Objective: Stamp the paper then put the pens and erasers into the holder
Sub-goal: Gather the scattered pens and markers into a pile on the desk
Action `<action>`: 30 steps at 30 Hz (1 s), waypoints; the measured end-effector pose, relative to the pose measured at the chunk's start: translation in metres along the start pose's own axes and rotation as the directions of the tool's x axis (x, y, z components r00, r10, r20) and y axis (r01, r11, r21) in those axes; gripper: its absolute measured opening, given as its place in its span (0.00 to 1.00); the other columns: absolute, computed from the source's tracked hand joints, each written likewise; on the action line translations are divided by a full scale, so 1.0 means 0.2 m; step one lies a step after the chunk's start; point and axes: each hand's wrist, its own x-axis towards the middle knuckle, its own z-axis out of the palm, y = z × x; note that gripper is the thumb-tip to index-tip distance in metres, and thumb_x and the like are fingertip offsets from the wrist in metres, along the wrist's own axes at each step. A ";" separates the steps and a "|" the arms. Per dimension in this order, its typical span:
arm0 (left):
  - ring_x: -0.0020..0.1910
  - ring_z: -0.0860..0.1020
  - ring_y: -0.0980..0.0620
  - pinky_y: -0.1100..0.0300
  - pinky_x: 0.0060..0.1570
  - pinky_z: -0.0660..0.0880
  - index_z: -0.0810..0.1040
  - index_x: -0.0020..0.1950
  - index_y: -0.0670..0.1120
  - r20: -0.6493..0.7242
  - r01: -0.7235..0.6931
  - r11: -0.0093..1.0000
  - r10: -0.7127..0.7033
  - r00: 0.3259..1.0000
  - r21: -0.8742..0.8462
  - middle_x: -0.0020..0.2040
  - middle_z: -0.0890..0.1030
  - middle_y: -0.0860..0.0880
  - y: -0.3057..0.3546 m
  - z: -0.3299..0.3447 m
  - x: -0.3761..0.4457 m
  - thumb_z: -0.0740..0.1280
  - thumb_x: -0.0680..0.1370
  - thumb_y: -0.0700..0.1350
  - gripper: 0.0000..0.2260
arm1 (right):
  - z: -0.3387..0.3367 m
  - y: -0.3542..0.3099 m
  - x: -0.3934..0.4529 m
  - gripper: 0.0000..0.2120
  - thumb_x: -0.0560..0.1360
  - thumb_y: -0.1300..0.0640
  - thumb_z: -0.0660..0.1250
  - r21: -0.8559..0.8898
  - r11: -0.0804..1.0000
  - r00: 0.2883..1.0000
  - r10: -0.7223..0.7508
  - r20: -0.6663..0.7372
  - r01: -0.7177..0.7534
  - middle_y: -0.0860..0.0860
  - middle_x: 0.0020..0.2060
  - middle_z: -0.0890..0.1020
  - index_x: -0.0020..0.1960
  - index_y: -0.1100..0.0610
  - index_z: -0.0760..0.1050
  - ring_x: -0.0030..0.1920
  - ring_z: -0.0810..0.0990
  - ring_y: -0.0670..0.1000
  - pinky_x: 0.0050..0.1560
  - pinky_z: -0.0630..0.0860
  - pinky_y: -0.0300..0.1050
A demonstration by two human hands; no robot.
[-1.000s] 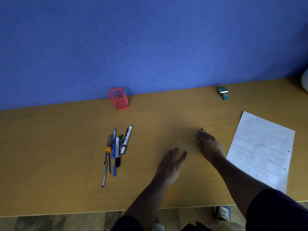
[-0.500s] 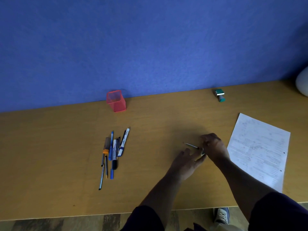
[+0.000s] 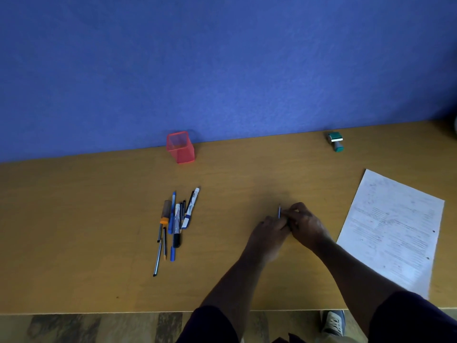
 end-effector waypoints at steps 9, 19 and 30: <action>0.57 0.78 0.40 0.48 0.44 0.81 0.75 0.63 0.44 -0.063 0.296 0.948 -0.305 0.950 -0.119 0.64 0.78 0.44 -0.20 0.00 -0.16 0.72 0.77 0.42 0.16 | 0.17 -0.32 0.17 0.15 0.74 0.62 0.65 0.014 0.999 0.985 -0.050 0.164 0.049 0.54 0.59 0.76 0.59 0.55 0.79 0.54 0.81 0.57 0.54 0.79 0.53; 0.61 0.75 0.44 0.50 0.50 0.78 0.73 0.64 0.47 -0.112 0.514 0.817 -0.555 0.825 -0.261 0.61 0.79 0.48 -0.41 -0.02 -0.40 0.68 0.78 0.43 0.15 | 0.34 -0.64 0.30 0.24 0.72 0.68 0.63 0.175 0.970 0.940 -0.209 0.270 0.165 0.53 0.66 0.76 0.67 0.56 0.76 0.65 0.76 0.53 0.67 0.72 0.50; 0.52 0.79 0.38 0.48 0.43 0.78 0.80 0.53 0.41 -0.310 0.711 0.661 -0.746 0.589 -0.240 0.52 0.80 0.41 -0.70 -0.06 -0.72 0.72 0.74 0.38 0.09 | 0.50 -1.02 0.41 0.26 0.73 0.69 0.62 0.204 0.959 0.931 -0.248 0.266 0.197 0.61 0.69 0.71 0.71 0.62 0.70 0.69 0.71 0.57 0.69 0.66 0.44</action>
